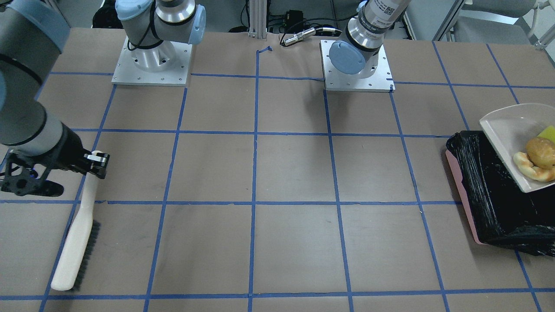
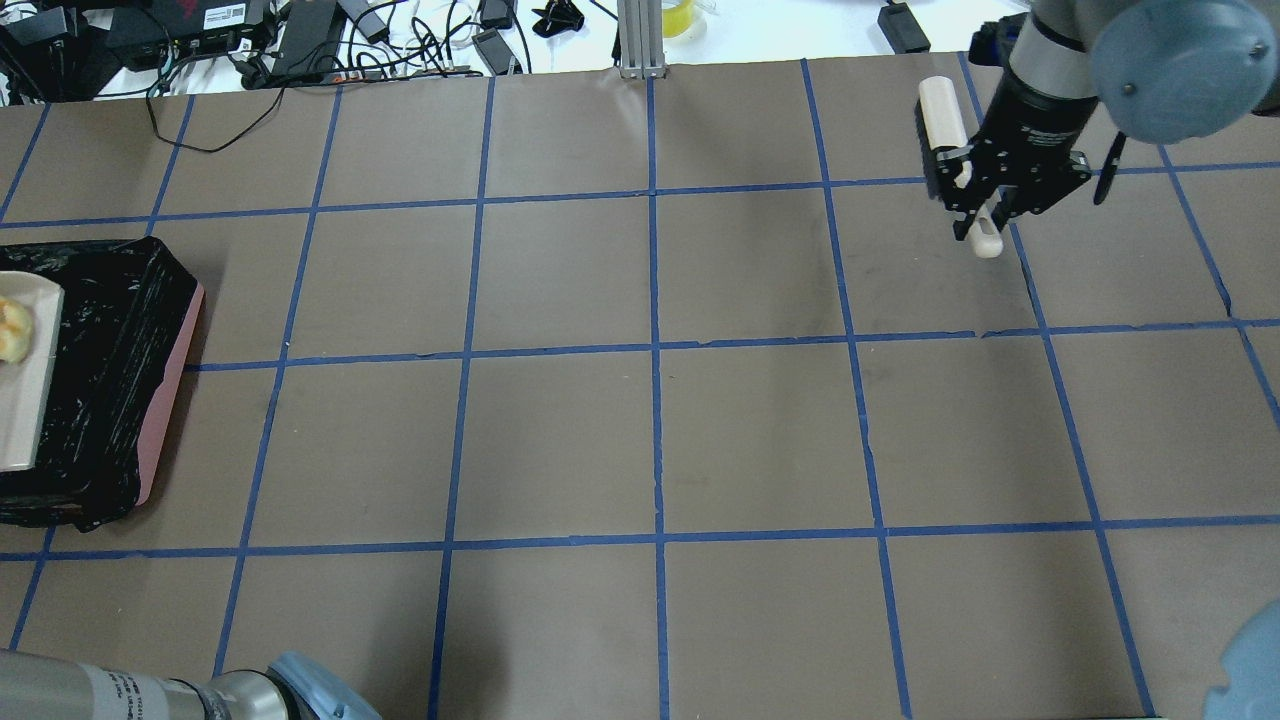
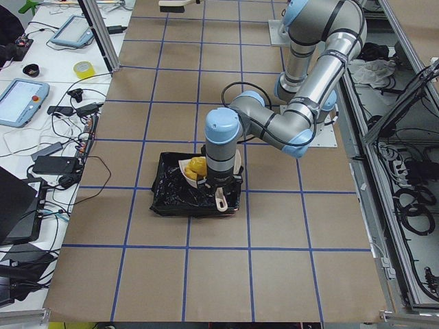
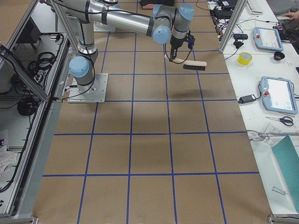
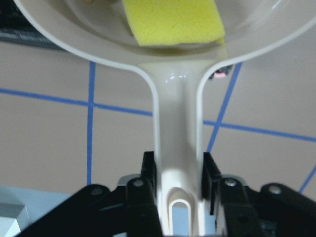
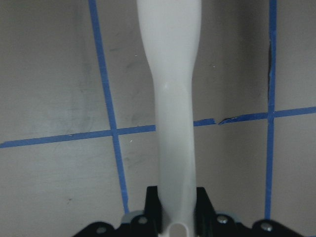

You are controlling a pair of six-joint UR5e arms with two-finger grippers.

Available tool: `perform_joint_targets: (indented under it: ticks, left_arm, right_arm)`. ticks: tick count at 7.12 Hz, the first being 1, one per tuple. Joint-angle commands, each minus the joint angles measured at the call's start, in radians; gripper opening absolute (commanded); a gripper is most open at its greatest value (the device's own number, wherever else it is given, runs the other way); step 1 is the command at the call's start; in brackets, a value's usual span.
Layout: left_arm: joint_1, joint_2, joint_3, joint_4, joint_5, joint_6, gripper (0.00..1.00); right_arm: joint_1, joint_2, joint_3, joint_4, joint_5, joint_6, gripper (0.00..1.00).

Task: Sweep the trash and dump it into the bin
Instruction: 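Tilt the dustpan with the left gripper to dump items into the black bin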

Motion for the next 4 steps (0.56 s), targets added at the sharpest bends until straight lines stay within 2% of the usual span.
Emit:
perform_joint_targets:
  ticks: [1,2,4]
  left_arm:
    - [-0.039,-0.013,-0.006,0.172,0.131,0.074,0.00]
    - [-0.093,-0.026,-0.017,0.295,0.200,0.206,0.00]
    - [-0.180,-0.048,-0.073,0.639,0.223,0.423,0.00]
  right_arm:
    - [-0.114,0.025,0.031,-0.030,0.004,-0.074,0.00]
    - [-0.134,0.026,0.062,-0.090,-0.005,-0.103,0.00]
    - [-0.155,0.040,0.129,-0.173,-0.010,-0.145,0.00]
